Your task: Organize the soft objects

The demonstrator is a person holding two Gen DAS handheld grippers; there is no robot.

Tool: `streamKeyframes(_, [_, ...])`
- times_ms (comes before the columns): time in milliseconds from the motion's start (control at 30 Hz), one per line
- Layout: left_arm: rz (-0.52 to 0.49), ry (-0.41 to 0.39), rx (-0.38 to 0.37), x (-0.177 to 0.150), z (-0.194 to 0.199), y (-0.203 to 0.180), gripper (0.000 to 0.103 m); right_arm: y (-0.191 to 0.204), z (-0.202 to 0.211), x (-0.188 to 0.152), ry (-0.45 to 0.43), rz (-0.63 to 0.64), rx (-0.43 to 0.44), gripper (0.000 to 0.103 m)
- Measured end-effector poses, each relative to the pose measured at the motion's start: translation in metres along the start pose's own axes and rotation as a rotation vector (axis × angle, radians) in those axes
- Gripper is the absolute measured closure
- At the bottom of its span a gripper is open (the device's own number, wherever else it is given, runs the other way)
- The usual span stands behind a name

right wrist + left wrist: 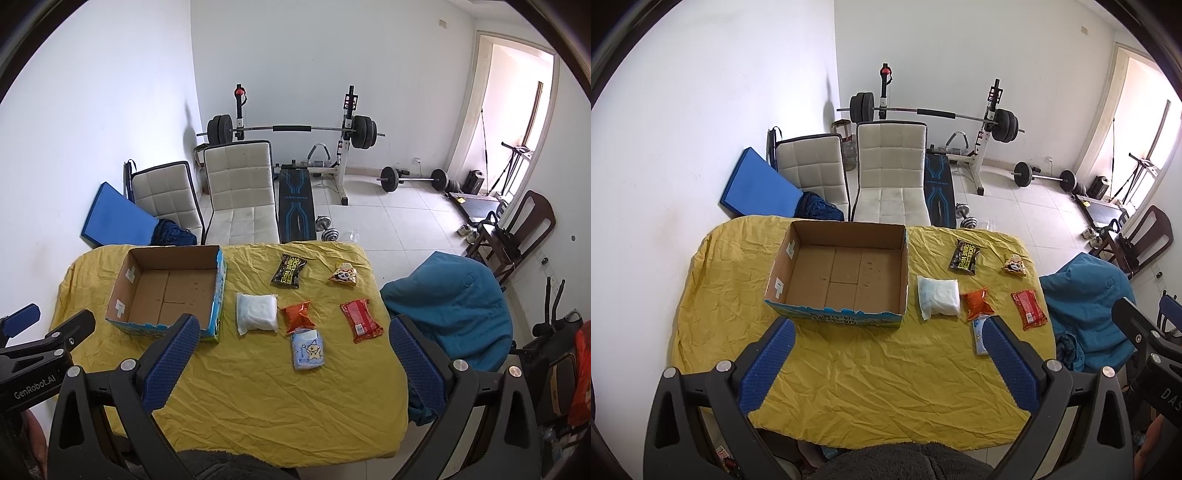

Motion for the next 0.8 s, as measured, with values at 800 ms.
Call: streamKeyframes(800, [-0.011, -0.01, 0.007, 0.0011, 0.0043, -0.0032, 0.0, -0.0066, 0.0052, -0.0005, -0.01, -0.02, 0.005, 0.0])
Point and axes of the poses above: each gripper's, at about its wrist camera, not at the fingertips, and z roughly against the way its jaws point, y to its left, x to its top, the point moved 1 cm from there along -z, roughly the way its jaws point, and after that the axes turned 7 degrees about -y, right-handed, at the moved point
